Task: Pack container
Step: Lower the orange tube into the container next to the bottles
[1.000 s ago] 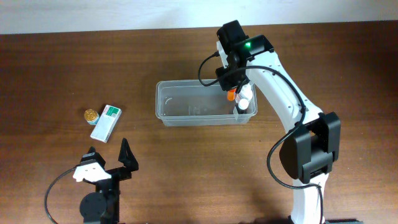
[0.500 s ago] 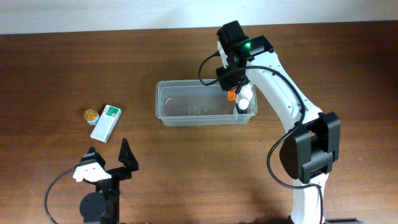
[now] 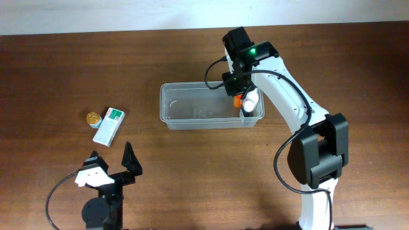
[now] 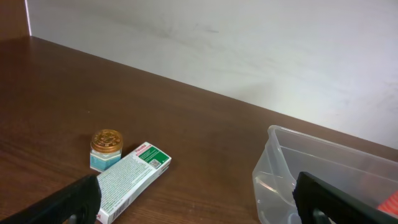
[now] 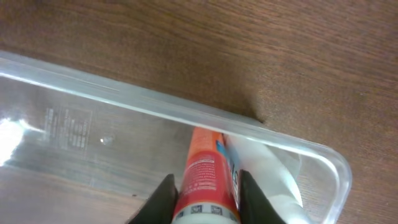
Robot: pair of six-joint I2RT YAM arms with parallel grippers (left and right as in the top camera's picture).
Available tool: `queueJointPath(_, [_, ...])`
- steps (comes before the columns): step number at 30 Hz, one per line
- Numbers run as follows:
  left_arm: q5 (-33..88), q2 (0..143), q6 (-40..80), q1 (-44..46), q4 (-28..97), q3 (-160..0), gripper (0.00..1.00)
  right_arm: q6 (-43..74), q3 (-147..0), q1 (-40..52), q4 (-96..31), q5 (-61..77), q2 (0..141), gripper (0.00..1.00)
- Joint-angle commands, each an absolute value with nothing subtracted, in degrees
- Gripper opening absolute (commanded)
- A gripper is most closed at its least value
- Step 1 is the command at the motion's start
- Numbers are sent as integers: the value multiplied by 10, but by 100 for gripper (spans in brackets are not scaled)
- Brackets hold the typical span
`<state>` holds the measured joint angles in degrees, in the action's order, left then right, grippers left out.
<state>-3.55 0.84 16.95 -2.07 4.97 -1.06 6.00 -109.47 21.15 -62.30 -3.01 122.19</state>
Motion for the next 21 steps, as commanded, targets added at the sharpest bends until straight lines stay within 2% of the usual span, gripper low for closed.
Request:
queueJointPath(1, [-29,3,165,-24,48,-7,99,65,-1079,213,-619,-37,1223,28])
queueJointPath(5, [-29,3,165,-24,48,-7,99,65,-1079,213,-615,-37,1223,37])
queueJointPath(12, [-29,3,165,-24,48,-7,99,65,-1080,203,-615,-37,1223,39])
queueJointPath(21, [-29,3,165,-24,48,-7,99,65,-1109,194,-626,-37,1222,47])
